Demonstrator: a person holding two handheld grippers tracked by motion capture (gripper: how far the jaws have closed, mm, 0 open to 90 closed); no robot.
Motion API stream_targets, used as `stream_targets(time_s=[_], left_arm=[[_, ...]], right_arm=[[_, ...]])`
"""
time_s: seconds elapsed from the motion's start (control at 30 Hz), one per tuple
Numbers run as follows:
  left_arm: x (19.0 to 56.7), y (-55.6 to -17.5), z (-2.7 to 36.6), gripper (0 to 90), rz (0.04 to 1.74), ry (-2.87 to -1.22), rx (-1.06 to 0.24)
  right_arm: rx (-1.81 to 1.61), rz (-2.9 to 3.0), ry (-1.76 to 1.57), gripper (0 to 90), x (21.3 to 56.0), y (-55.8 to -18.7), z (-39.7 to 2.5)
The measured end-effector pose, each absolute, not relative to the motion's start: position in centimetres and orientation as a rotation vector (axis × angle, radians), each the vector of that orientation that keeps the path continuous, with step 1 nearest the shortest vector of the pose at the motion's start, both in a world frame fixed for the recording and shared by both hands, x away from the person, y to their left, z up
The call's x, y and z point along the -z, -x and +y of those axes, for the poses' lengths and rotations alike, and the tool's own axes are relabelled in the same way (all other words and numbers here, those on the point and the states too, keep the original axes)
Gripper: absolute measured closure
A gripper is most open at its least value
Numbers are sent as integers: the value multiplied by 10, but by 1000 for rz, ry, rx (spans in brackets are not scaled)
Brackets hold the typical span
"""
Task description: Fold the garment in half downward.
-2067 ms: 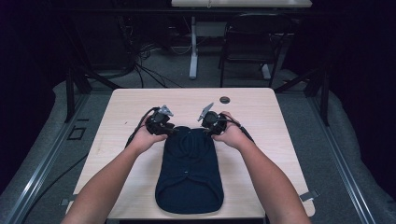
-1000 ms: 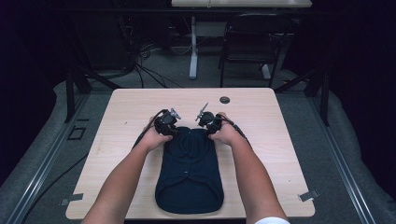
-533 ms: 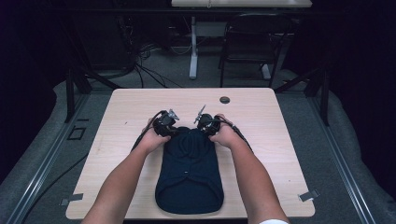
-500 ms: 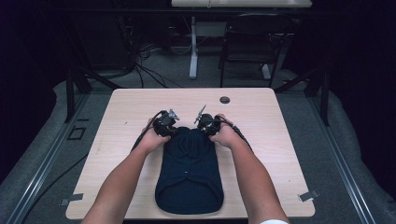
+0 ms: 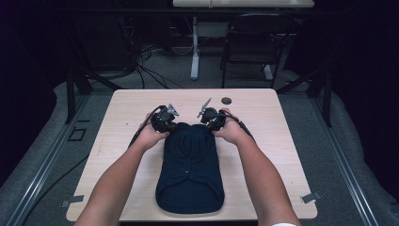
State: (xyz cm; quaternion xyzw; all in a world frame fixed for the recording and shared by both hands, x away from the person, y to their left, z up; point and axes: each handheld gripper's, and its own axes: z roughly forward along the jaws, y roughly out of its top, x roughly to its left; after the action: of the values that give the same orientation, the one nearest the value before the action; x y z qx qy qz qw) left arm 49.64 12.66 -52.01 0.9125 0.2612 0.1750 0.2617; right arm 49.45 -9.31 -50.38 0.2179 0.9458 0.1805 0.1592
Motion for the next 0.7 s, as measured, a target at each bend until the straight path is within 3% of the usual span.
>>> stream_targets(time_s=[0.43,0.7], left_arm=[[462,-498,128,815,684,-2395,-628],[409,-495,131,815,680,-2223,-862]], right_arm=[[-577,2589,-609,837,456,-494,-97],[-652,2297,-580,836,400,-491,-94]])
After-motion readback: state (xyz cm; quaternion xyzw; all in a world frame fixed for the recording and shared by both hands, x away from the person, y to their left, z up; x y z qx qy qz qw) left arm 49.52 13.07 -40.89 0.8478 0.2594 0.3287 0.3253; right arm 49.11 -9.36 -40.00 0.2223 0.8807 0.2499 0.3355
